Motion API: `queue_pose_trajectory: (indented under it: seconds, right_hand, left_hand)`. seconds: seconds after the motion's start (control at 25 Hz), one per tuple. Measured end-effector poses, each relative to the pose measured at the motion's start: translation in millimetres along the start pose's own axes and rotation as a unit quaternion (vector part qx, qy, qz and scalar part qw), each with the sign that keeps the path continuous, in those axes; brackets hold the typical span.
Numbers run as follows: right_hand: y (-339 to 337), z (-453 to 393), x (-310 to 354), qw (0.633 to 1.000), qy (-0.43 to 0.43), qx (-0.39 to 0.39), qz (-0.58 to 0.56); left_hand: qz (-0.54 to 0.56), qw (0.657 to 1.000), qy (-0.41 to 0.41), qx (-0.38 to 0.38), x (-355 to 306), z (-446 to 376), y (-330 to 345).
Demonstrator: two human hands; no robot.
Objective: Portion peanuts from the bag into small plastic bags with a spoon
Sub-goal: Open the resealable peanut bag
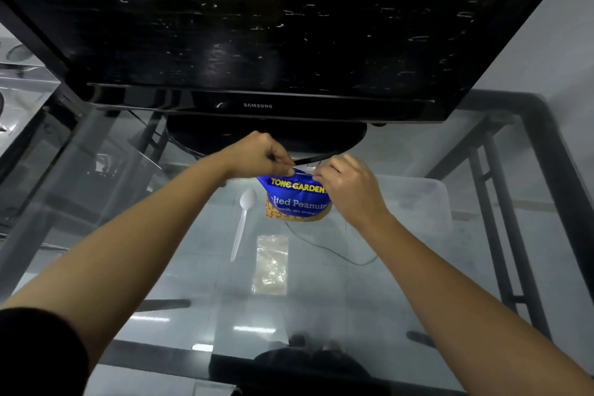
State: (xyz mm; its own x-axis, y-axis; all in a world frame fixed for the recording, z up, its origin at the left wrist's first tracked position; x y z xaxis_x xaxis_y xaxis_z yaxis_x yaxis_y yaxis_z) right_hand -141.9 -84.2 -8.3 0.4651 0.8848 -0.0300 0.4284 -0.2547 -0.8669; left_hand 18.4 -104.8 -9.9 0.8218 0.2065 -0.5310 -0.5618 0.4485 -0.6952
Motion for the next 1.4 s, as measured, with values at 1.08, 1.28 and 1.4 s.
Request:
queue_pose_trajectory:
  seconds: [1.08, 1.28, 1.4]
  right_hand:
    - [-14.9, -3.0, -7.6, 0.994, 0.106, 0.013, 0.017]
    - [-24.7, 4.9, 8.4, 0.987, 0.145, 0.029, -0.056]
    - [-24.4, 11.2, 18.8, 0.979, 0.117, 0.072, -0.148]
  left_hand:
    - [-0.237, 0.964, 0.099, -0.075, -45.9, -11.2, 8.2]
    - [-0.277, 0.941, 0.101, -0.163, -47.5, -21.0, -13.1]
    - [-0.287, 0.921, 0.166, -0.206, -51.6, -16.4, -14.4]
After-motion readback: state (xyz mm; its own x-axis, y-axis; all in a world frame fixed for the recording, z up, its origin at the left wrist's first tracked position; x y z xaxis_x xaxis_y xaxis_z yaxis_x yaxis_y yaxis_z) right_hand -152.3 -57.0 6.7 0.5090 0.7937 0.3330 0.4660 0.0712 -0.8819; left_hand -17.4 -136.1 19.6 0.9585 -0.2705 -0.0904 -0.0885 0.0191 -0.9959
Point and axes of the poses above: each hand's wrist, its own z-axis away from the middle knuckle, its own y-axis out of the palm, x = y × z, the point moved 6 cm from there along -z, towards the middle knuckle, and after that the axes turned 14 degrees about -y, right-handed, at the moved point
